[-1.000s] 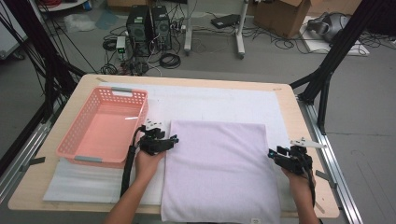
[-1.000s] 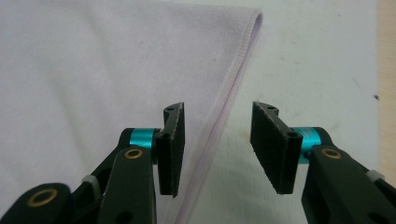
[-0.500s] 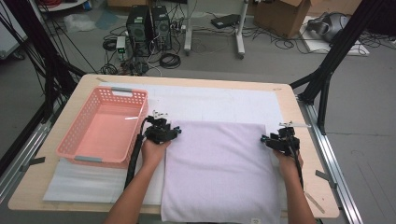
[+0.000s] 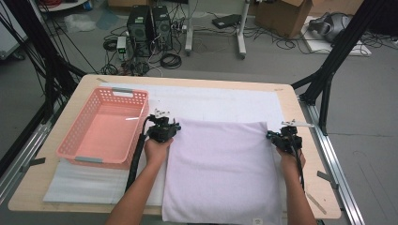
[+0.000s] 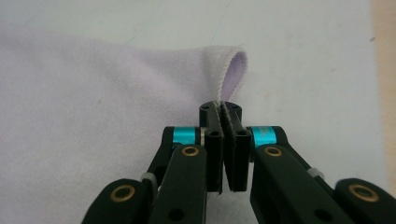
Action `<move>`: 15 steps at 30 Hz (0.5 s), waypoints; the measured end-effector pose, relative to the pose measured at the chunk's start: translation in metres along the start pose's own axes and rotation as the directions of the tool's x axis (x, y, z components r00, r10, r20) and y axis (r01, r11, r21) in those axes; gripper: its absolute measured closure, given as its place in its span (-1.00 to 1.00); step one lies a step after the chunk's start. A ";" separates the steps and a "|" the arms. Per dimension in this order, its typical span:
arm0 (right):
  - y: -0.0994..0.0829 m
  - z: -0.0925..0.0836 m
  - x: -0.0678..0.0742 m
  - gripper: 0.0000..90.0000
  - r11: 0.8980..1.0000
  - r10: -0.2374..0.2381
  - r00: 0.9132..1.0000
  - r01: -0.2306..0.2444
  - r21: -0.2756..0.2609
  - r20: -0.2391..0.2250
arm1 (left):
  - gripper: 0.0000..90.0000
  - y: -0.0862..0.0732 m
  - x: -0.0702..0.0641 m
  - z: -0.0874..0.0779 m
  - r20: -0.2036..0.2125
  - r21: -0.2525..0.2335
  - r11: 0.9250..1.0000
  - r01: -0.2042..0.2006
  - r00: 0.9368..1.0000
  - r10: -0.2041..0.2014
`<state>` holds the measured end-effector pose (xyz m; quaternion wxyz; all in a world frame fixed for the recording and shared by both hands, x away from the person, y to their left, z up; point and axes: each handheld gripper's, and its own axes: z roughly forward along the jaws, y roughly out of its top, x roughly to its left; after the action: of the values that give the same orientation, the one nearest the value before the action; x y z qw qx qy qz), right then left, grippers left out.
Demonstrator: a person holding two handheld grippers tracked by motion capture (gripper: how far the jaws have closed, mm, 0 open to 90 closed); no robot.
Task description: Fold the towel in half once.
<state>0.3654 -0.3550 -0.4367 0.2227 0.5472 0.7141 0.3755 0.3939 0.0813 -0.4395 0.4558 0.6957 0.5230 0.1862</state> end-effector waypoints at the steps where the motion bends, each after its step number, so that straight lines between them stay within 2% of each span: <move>1: 0.001 -0.001 -0.002 0.96 1.000 0.003 1.000 -0.003 -0.006 0.004 | 0.91 0.003 -0.001 0.000 -0.001 -0.011 1.000 -0.004 1.000 0.004; 3: 0.004 -0.001 -0.004 0.96 1.000 -0.001 1.000 0.002 -0.029 0.017 | 0.91 0.009 -0.003 0.002 0.003 -0.037 0.999 -0.006 1.000 0.006; 5: 0.005 0.000 -0.008 0.95 0.999 0.019 1.000 -0.018 -0.038 0.021 | 0.91 0.014 -0.003 0.005 -0.004 -0.041 0.999 -0.010 1.000 0.010; 9: 0.014 0.000 -0.012 0.95 0.997 0.024 0.999 -0.022 -0.070 0.023 | 0.90 0.019 0.000 0.010 -0.008 -0.058 0.998 -0.001 1.000 0.000; 13: 0.027 0.003 -0.010 0.95 0.996 0.003 0.999 0.001 -0.093 0.043 | 0.90 0.021 0.009 0.013 0.013 -0.095 0.994 0.054 0.999 -0.053; 15: 0.029 0.006 -0.009 0.94 0.997 0.010 0.999 -0.006 -0.083 0.042 | 0.88 0.018 0.011 0.015 0.021 -0.080 0.996 0.047 0.999 -0.045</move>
<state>0.3903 -0.3588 -0.4185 0.2589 0.5482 0.6907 0.3941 0.4191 0.0838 -0.4344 0.4925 0.6663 0.5267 0.1898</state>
